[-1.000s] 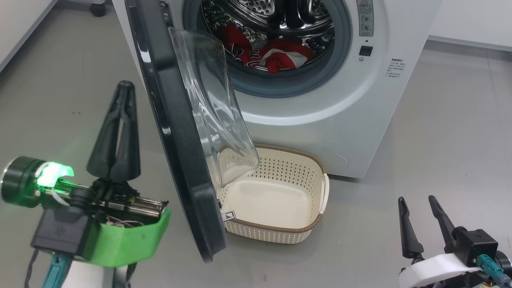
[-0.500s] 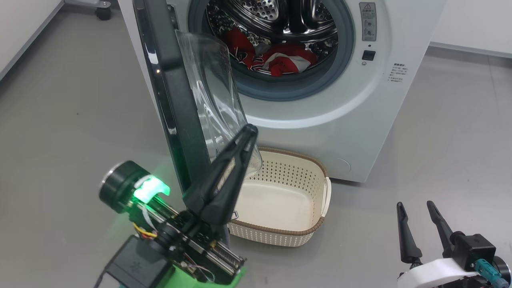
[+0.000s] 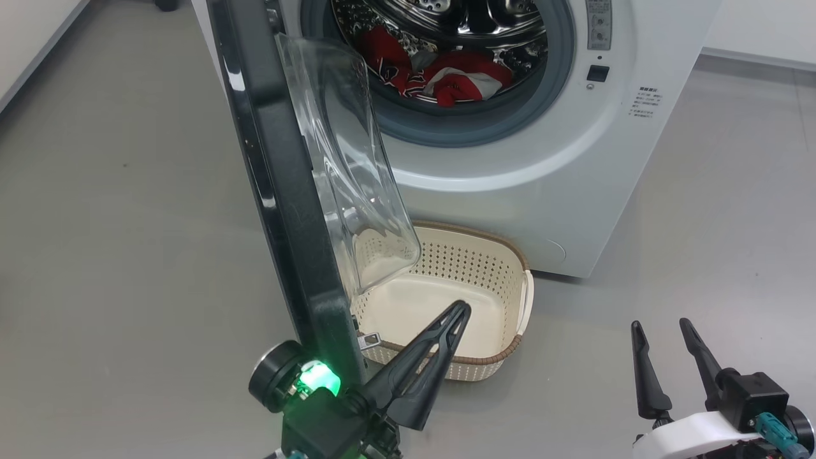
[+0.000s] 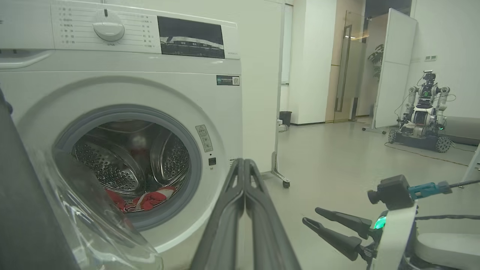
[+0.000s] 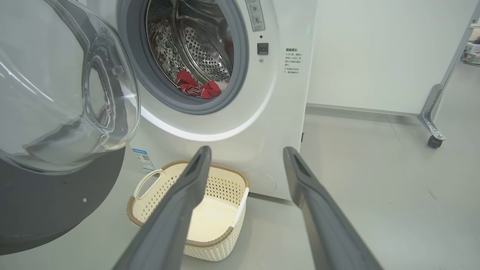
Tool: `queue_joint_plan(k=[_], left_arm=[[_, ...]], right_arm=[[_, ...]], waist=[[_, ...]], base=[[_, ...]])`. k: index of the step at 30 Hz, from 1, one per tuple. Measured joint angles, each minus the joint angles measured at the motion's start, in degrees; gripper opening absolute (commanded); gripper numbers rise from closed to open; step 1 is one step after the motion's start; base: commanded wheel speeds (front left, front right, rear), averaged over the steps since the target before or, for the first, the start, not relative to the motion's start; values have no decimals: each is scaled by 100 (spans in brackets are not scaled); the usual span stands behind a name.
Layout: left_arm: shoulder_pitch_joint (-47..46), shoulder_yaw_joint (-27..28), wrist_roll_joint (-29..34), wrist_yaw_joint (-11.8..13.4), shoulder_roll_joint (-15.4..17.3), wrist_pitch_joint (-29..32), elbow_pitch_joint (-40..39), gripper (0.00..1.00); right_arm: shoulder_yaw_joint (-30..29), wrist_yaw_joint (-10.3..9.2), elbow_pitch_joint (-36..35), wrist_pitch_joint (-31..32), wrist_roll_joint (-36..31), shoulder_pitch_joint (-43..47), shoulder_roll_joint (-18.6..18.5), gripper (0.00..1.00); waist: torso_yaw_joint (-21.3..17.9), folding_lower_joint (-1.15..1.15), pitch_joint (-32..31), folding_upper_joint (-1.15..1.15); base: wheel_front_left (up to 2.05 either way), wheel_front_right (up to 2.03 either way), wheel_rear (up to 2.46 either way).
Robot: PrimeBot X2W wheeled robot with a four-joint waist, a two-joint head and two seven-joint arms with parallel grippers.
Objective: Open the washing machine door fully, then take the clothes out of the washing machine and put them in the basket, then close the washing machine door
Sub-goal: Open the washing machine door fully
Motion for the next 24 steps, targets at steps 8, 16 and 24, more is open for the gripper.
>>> queue_joint_plan(k=[8,16,24], left_arm=[[249,-57,51,80,8,166,512,0],[314,202,116,378,7,215,960,0],[314,392,189,597,2,209,1214,0]], right_arm=[[-23,3,-2,0,-42,-18,-40,100],[-43,3,-15,0,-47,-23,-40,100],[-66,3,-40,0,-67,-25,-70,100]], waist=[[-59,0,83,0],[-98,0,148,0],[-104,0,213,0]], base=[[0,0,0],[0,0,0],[0,0,0]])
